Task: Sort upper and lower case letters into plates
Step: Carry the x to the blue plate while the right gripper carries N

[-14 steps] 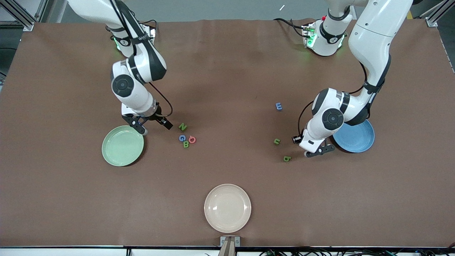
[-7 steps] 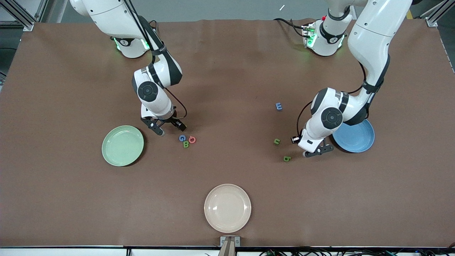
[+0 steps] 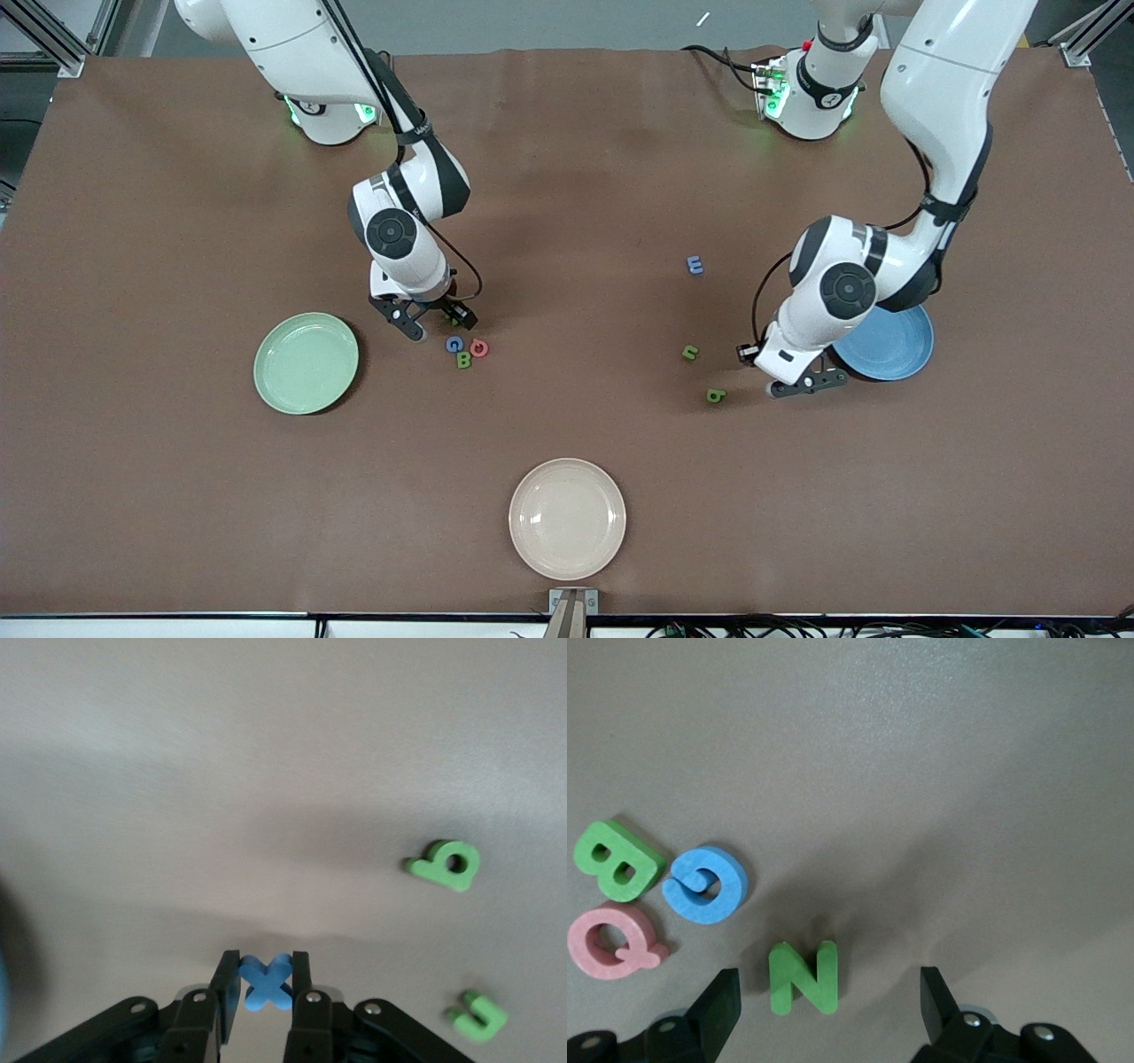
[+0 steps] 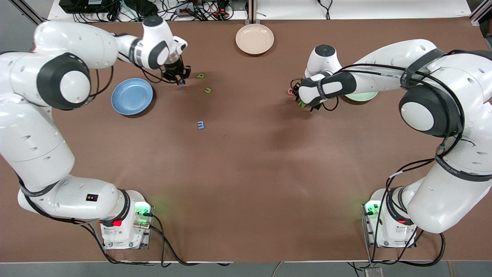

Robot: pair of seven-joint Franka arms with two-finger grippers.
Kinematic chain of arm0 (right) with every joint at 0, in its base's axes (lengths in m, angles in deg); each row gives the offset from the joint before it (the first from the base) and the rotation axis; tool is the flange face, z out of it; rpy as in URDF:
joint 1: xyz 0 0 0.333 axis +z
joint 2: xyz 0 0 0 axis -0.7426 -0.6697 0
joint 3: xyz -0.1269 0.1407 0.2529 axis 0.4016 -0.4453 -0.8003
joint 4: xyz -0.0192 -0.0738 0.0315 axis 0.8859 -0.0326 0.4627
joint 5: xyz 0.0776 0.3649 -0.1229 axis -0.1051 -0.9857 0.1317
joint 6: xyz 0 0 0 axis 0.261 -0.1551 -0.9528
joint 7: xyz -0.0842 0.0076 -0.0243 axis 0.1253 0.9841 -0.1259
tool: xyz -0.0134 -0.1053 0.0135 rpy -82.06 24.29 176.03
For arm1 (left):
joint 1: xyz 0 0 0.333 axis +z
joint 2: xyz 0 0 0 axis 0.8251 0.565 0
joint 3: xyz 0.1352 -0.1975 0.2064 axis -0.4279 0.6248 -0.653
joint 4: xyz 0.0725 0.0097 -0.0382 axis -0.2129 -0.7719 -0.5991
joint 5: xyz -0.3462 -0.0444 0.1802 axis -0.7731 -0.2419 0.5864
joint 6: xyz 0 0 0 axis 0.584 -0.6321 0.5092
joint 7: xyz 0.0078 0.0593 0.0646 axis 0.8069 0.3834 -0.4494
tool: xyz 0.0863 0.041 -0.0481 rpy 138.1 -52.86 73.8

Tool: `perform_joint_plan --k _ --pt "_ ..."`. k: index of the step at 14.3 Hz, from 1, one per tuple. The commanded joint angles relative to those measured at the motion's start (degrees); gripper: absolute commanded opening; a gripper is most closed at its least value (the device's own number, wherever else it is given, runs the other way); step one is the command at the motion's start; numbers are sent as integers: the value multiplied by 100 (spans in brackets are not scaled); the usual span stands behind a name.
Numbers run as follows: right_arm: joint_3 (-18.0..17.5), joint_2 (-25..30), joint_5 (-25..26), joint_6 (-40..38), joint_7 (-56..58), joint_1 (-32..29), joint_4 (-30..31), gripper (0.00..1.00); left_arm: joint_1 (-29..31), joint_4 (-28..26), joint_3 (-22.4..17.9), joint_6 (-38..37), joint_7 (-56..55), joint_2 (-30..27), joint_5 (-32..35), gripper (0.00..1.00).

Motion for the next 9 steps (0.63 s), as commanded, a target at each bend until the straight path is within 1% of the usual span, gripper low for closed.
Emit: perform_joint_plan --k 1,3,5,7,8,9 --pt "43 -159 -28 0 -78 56 -181 79 417 -302 26 -569 851 -707 116 16" --pt "43 -194 -28 -9 -87 82 -207 68 751 -626 26 -693 1563 -1094 133 16" --pt "43 -194 -28 -9 -87 82 -207 51 1076 -1057 26 -676 2188 -1446 194 16" --pt "43 -194 -37 -44 -78 74 -207 23 1428 -1295 34 -606 2541 -1544 440 16" --pt "43 -194 -37 -61 -78 65 -207 10 1534 -1401 43 -414 2568 -1510 571 16" --pt "43 -186 -37 -79 -78 39 -207 2 1605 -1558 43 -151 2577 -1492 712 16"
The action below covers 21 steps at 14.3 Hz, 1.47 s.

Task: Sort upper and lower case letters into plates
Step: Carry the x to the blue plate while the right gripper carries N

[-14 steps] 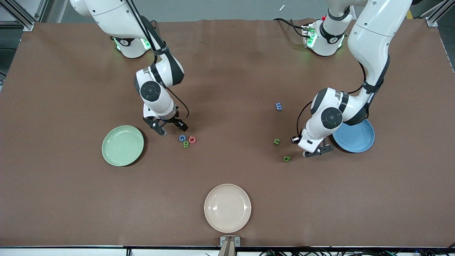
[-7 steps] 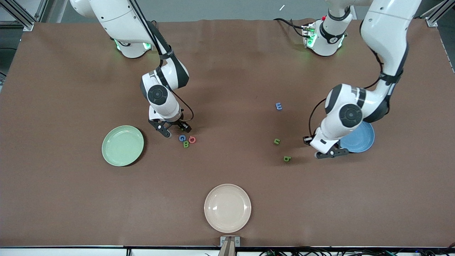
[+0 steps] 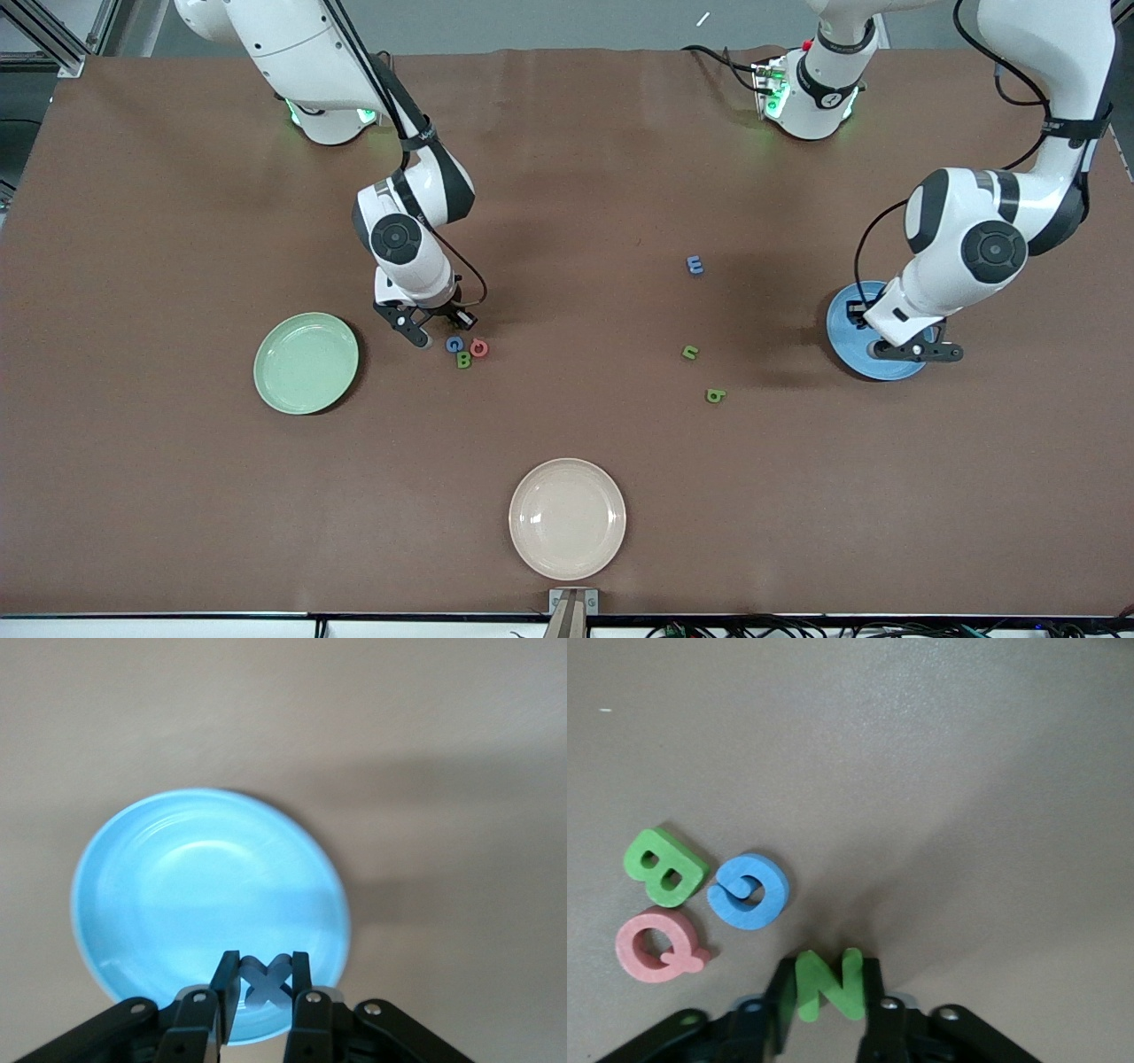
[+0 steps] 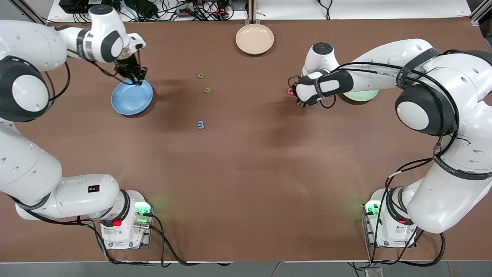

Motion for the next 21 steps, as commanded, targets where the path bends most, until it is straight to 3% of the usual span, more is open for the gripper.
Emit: perform_joint_plan --k 1,4,9,13,16,17,18,20,21 --pt "44 -74 -34 -62 -69 -7 47 0 268 -579 55 738 68 -94 422 16" --pt "96 171 -25 -411 53 -130 30 0 437 -792 55 1320 77 125 679 16" --pt "96 1120 10 -1616 1422 -1367 82 0 516 -915 55 1550 77 337 679 16" --pt "96 1078 27 -1548 3029 -2580 73 0 525 -1011 55 1541 86 345 679 18" --pt "88 850 19 -1241 3385 -2846 82 1 525 -1029 55 1532 86 346 679 21" --pt "79 753 -8 -1101 3333 -2803 91 1 525 -1038 55 1532 86 346 679 26" --pt "61 639 -34 -1039 3306 -2750 91 1 525 -1038 55 1532 86 354 679 46" --pt "52 568 -148 -1003 3280 -2619 108 1 507 -1012 64 1532 77 337 679 98" --pt "52 559 -279 -1003 3210 -2540 109 1 490 -960 82 1506 16 293 679 100"
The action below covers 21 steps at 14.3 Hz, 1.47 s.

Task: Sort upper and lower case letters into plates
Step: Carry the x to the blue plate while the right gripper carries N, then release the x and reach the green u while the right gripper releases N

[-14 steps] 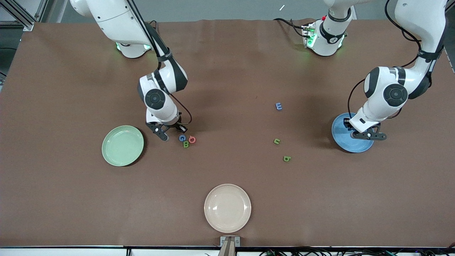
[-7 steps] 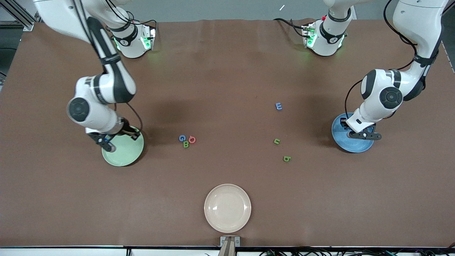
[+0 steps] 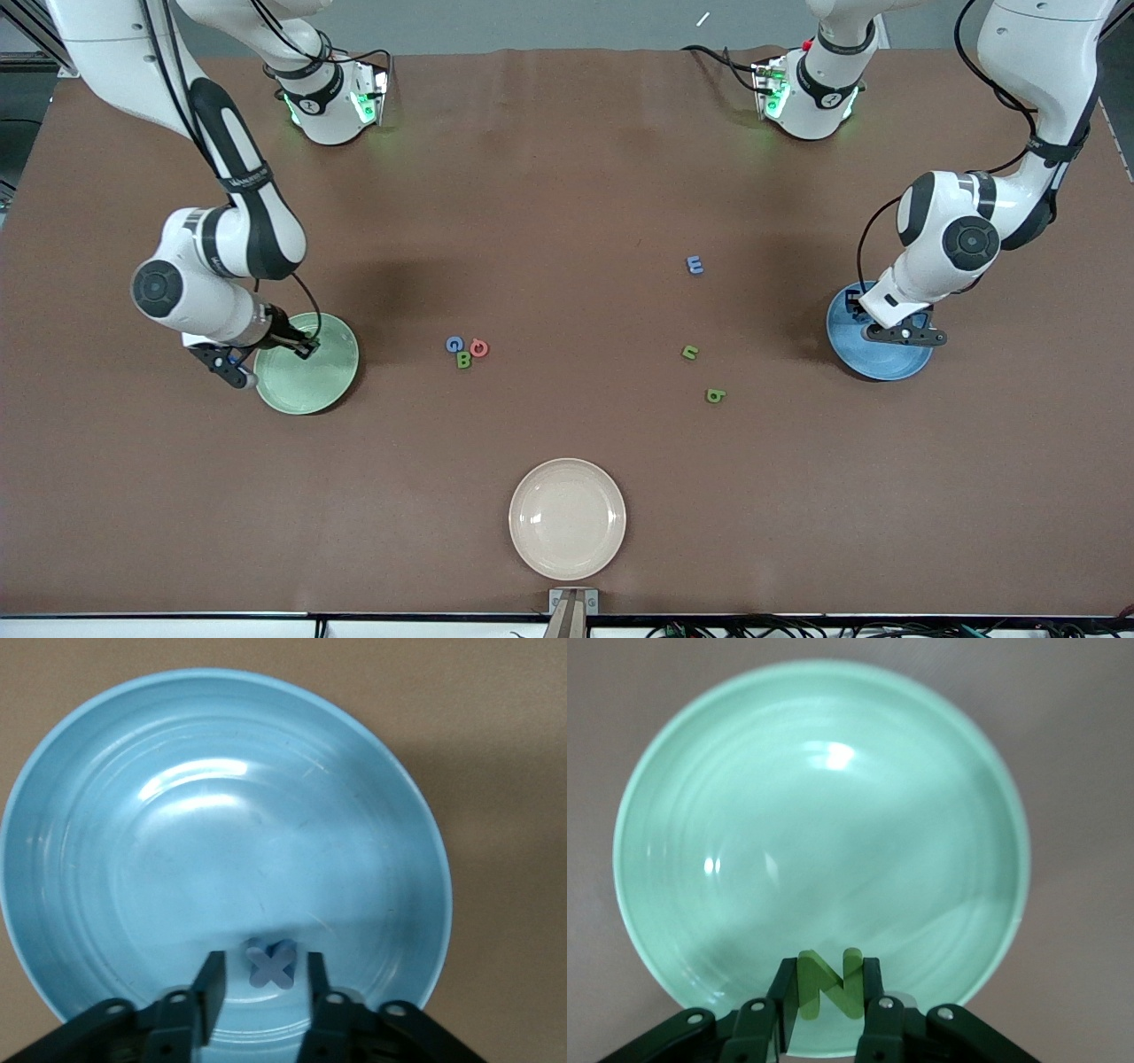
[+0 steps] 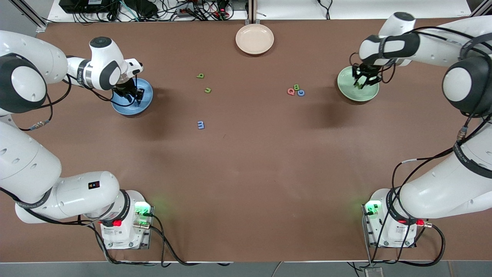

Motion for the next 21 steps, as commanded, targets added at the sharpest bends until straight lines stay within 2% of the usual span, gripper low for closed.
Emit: perform_joint_plan --k 1,3,6,9,11,12,13,14,15,17,19,21 --pt "-11 9 -250 79 -162 255 64 1 27 91 128 -4 -48 -157 108 100" --pt "-2 -44 -251 140 -268 317 64 2 44 442 417 -354 -118 -157 47 100" --pt "-2 -97 -242 176 -224 274 64 3 -26 1066 874 -899 -1064 -44 20 100" --pt "7 -106 -225 185 -198 238 46 4 -70 1759 1252 -989 -2005 543 20 100" --pt "7 -114 -216 185 -198 229 46 6 -376 2243 1315 -989 -2576 992 29 100" --pt "7 -114 -216 185 -198 230 46 14 -552 2480 1306 -997 -2762 1220 46 100" --pt "7 -106 -207 167 -180 221 37 41 -693 2752 1297 -1006 -2894 1466 99 100" --pt "7 -97 -207 150 -180 221 29 86 -860 3007 1288 -1067 -3000 1695 99 100" --pt "15 -80 -207 106 -180 221 11 100 -1000 3210 1280 -1129 -3036 1854 99 100" --pt "15 -44 -207 88 -276 229 -68 100 -1177 3518 1262 -1182 -3063 2100 99 100" --pt "-19 -27 -251 -60 -958 299 -234 100 -1265 3721 1253 -1191 -3063 2311 108 100" --pt "-29 -70 -242 -61 -1786 728 -428 100 -1309 3766 1253 -1191 -3063 2409 309 100"
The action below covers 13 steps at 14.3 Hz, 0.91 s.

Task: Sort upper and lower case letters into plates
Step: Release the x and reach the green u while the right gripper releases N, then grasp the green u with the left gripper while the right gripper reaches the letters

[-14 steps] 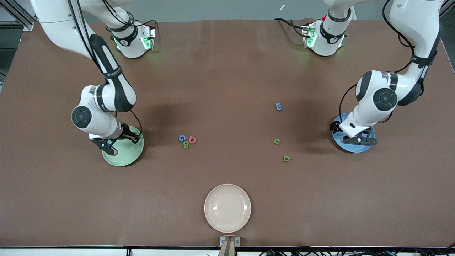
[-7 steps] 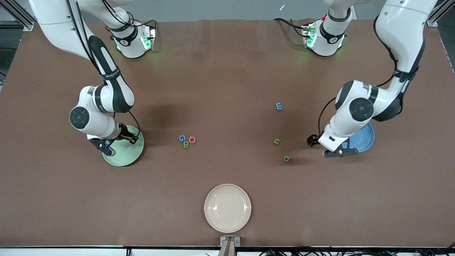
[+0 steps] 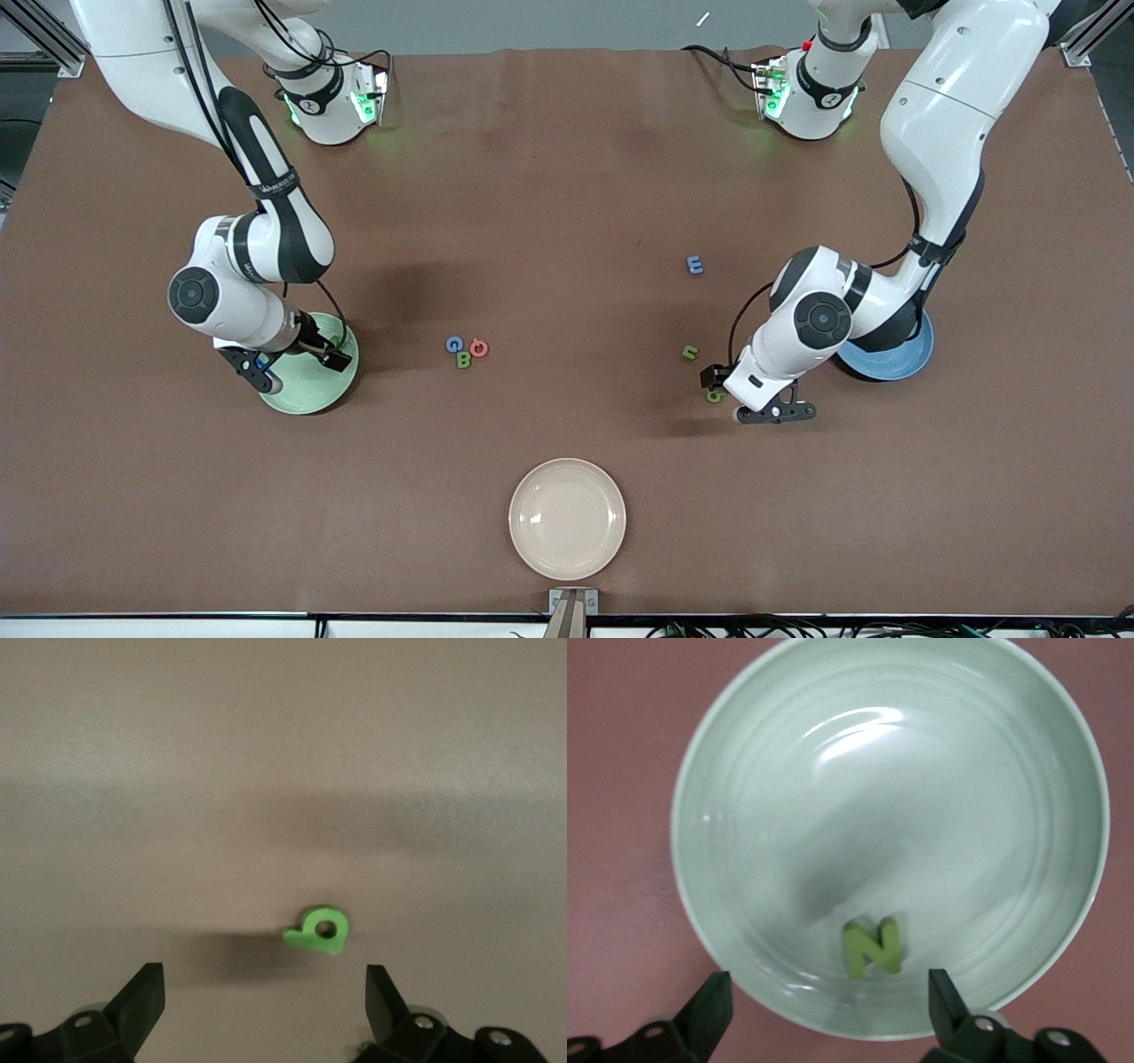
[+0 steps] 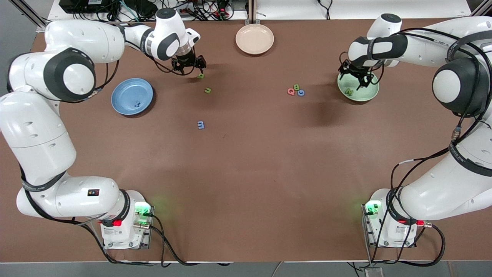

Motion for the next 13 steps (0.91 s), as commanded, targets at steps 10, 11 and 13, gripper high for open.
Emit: perform_joint_plan --k 10,11,13 --pt "-13 -462 -76 836 -2217 1313 -168 99 -516 672 -316 -151 -218 613 363 91" --pt "-4 -533 -76 916 -2324 1383 -185 100 -533 680 -316 -151 -245 630 363 85" --pt "-4 -595 -76 1013 -2456 1445 -203 100 -569 715 -360 -151 -262 630 363 72"
